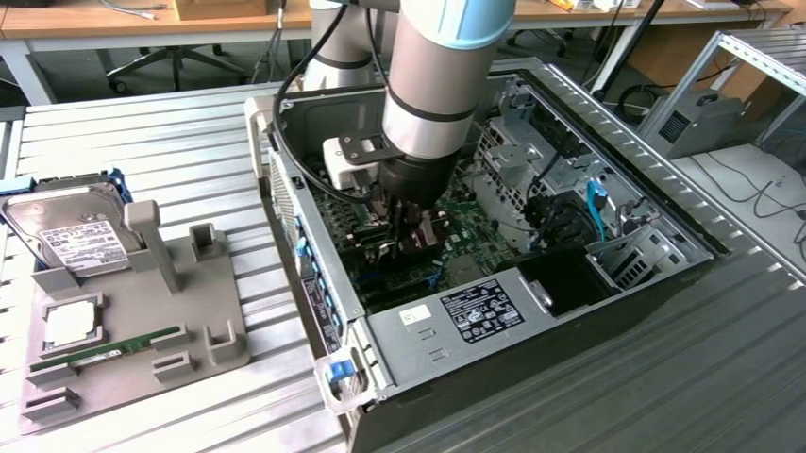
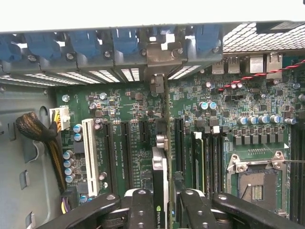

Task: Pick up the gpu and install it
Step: 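Insert the gpu into the slot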

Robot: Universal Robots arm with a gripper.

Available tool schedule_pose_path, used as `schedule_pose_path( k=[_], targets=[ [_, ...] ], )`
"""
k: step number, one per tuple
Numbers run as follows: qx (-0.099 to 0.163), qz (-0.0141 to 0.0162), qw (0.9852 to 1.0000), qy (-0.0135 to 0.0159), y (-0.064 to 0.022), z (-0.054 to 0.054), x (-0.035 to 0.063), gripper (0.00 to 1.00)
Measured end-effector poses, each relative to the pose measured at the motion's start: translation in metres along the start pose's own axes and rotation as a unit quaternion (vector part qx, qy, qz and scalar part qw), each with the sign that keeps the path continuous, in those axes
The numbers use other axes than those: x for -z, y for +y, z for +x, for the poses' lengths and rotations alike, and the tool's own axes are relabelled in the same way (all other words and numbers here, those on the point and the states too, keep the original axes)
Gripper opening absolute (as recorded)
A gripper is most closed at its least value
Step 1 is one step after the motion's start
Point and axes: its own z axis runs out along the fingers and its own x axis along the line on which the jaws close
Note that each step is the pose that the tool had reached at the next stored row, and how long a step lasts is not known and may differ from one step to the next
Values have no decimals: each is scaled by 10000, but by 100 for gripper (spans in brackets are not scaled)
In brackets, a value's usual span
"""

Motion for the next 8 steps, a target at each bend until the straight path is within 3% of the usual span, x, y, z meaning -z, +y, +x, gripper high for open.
schedule_pose_path(
  k=[2, 4, 8],
  targets=[
    [0, 4, 10000, -9, -1, -3, 23, 26],
    [-1, -2, 10000, 5, -1, -3, 71, 26],
    [1, 7, 10000, 2, 5, -2, 70, 26]
  ],
)
